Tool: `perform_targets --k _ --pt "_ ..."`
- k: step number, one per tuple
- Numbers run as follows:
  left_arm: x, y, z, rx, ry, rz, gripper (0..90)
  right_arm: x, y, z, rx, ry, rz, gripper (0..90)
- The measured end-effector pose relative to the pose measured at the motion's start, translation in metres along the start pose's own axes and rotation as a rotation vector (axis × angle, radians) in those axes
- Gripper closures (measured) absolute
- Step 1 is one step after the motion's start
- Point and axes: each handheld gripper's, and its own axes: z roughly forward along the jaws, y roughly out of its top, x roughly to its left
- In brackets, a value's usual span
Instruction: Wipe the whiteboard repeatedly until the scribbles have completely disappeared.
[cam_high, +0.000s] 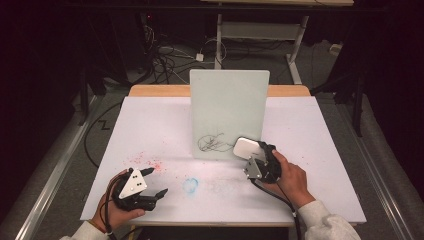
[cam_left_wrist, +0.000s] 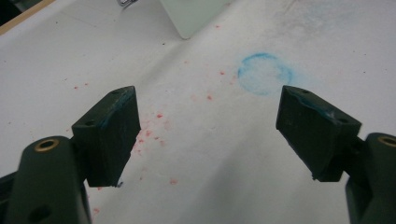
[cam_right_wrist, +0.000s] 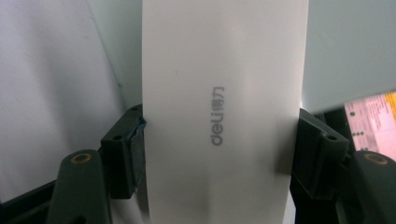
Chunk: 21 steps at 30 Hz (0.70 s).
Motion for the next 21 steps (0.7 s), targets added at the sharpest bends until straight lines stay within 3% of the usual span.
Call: perform_targets --k 8,12,16,17,21 --pt "0.000 0.001 0.002 -0.003 -0.010 -0.003 20.9 0.014 0.031 0.007 -0.043 0.020 -0.070 30.7" --pt "0.000 0.001 0.001 -0.002 -0.010 -0.005 20.9 0.020 0.051 0.011 -0.061 0.045 -0.083 30.7" --pt "0.000 0.000 0.000 -0.005 -0.009 -0.006 20.9 0.034 0.075 0.016 -0.079 0.056 -0.123 30.7" --pt "0.000 0.000 0.000 -0.006 -0.010 -0.008 20.8 0.038 0.082 0.017 -0.070 0.033 -0.141 30.7" --pt "0.000 -0.001 -0.001 -0.004 -0.012 -0.010 20.8 0.040 0.096 0.020 -0.092 0.047 -0.128 30.8"
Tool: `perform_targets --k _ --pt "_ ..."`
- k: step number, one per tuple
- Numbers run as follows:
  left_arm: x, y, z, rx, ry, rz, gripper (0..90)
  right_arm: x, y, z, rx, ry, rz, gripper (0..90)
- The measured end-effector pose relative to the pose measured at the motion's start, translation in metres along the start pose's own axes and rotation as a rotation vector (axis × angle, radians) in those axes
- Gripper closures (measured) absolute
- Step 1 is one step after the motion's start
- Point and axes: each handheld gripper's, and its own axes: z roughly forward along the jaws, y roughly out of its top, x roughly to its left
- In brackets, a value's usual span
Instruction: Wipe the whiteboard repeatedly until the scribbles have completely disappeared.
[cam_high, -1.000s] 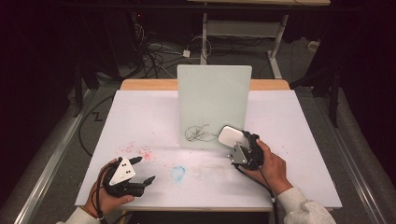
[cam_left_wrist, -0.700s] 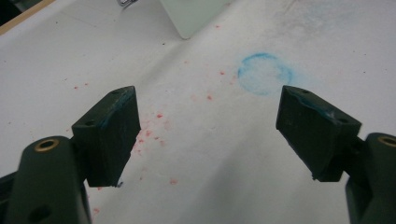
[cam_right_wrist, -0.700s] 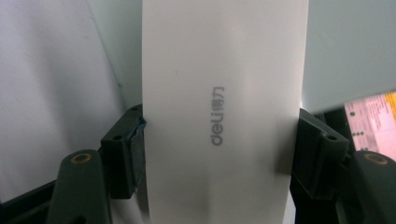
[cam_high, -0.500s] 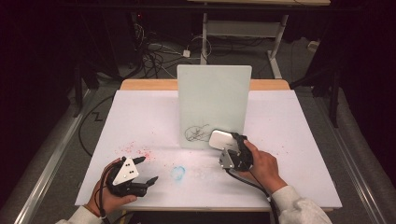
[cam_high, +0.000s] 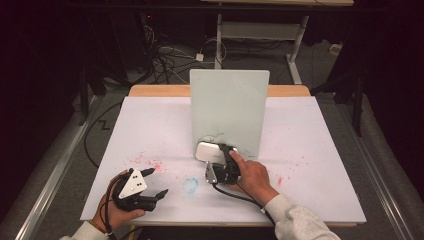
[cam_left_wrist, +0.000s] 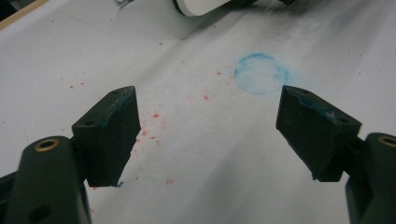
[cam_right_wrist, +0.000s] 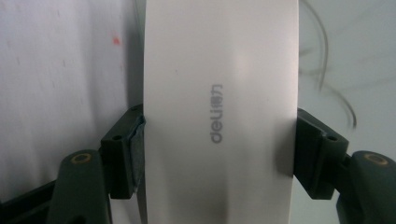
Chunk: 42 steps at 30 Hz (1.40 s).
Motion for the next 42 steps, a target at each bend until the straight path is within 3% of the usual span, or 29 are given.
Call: perform_targets --k 6,14,26,34,42 --pt "0.000 0.000 -0.001 -0.001 -0.001 0.003 20.9 0.005 0.017 0.006 0.006 -0.019 -0.021 30.8" --pt "-0.001 0.000 -0.001 0.001 0.002 0.005 20.9 0.003 0.013 0.003 0.034 -0.019 -0.001 30.8" --pt "-0.001 -0.001 -0.003 0.002 0.010 -0.003 20.9 -0.012 -0.051 -0.016 0.084 -0.016 -0.005 30.8" --pt "-0.001 0.000 -0.001 0.004 0.007 -0.002 20.9 -0.017 -0.094 -0.029 0.144 -0.034 -0.007 30.8" --pt "-0.001 0.002 0.001 0.003 0.003 0.002 20.9 -0.020 -0.117 -0.035 0.170 -0.047 0.022 30.9"
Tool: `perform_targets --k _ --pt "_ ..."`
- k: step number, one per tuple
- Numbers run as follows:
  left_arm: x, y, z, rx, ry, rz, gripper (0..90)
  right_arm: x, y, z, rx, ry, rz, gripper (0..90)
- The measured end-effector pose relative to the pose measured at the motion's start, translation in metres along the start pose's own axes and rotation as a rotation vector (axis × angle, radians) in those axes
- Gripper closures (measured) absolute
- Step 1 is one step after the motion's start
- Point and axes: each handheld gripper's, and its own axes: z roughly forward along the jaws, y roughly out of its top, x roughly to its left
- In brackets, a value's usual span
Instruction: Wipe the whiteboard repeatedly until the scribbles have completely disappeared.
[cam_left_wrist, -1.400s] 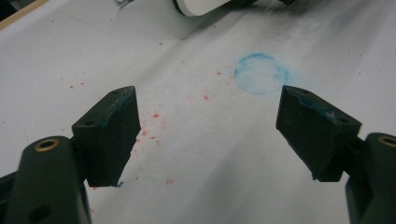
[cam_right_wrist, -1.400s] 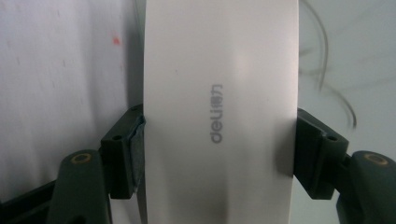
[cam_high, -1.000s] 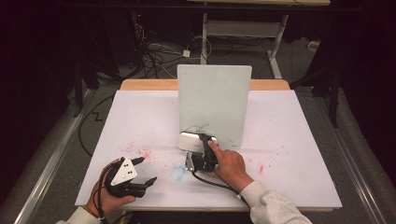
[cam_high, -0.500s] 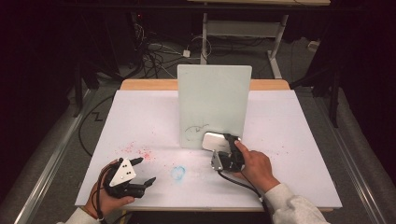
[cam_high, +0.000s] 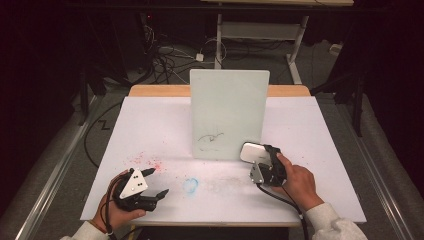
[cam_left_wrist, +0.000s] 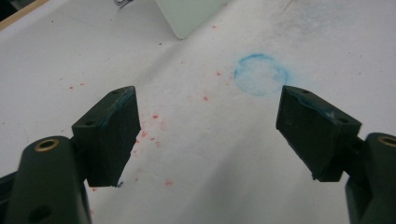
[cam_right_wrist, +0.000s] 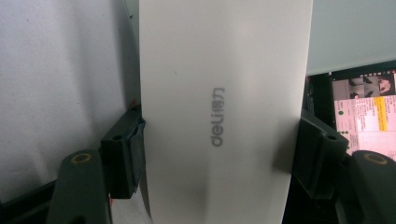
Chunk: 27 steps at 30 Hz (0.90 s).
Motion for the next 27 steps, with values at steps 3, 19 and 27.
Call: perform_targets --k 3,19,27 --pt "0.000 0.000 0.000 0.000 -0.001 0.000 20.9 0.001 0.002 0.000 0.003 -0.008 -0.002 30.9" --pt "0.000 0.001 0.001 0.002 0.000 -0.001 20.9 0.015 0.066 0.008 -0.092 0.013 -0.030 30.8" --pt "0.001 0.000 0.001 0.011 0.001 -0.007 21.0 0.025 0.106 0.012 -0.105 0.012 -0.009 30.8"
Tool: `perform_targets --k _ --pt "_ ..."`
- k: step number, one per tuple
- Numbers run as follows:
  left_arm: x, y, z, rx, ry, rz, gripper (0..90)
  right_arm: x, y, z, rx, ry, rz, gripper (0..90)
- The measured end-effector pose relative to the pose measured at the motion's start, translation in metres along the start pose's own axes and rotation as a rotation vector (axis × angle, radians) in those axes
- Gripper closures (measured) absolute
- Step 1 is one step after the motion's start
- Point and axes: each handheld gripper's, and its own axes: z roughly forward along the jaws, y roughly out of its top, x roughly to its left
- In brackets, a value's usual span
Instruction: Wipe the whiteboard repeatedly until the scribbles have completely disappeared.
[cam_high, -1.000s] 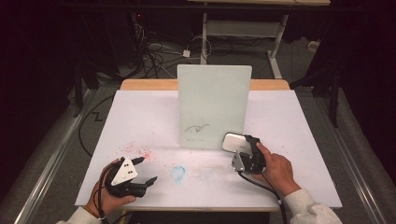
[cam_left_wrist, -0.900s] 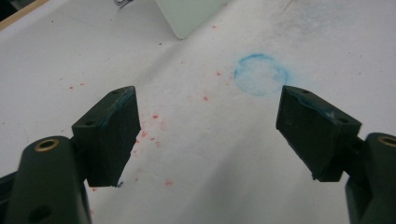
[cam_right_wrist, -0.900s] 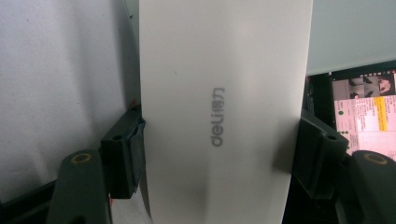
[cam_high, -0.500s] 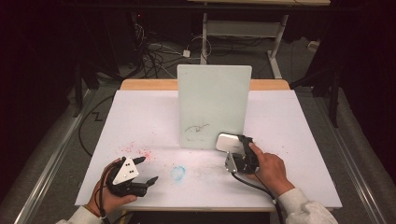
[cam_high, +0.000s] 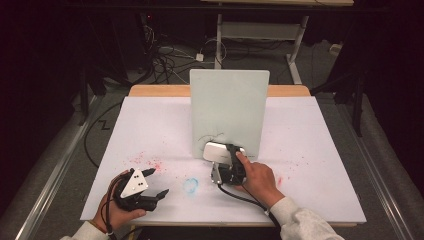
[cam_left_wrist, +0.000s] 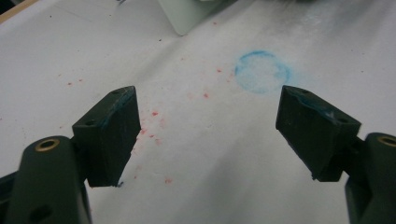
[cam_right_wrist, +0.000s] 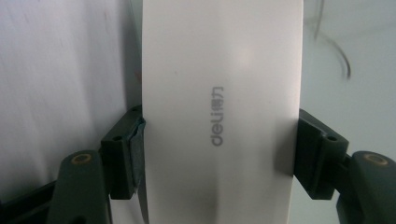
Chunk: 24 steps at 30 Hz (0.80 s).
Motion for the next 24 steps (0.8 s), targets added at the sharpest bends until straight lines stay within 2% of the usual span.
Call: perform_targets --k 8,15,20,24 --pt "0.000 0.000 0.000 0.003 -0.001 0.001 21.1 0.006 0.031 0.006 0.001 -0.004 -0.031 30.8" --pt "0.000 -0.001 0.001 0.005 -0.004 -0.001 21.0 0.010 0.050 0.011 0.005 -0.009 -0.025 30.8" --pt "0.000 -0.002 0.001 0.011 -0.003 0.006 21.1 0.010 0.056 0.011 0.042 -0.018 0.009 30.9" --pt "0.001 -0.002 0.000 0.007 -0.001 0.004 21.0 0.000 0.051 0.009 0.043 -0.027 0.048 30.9"
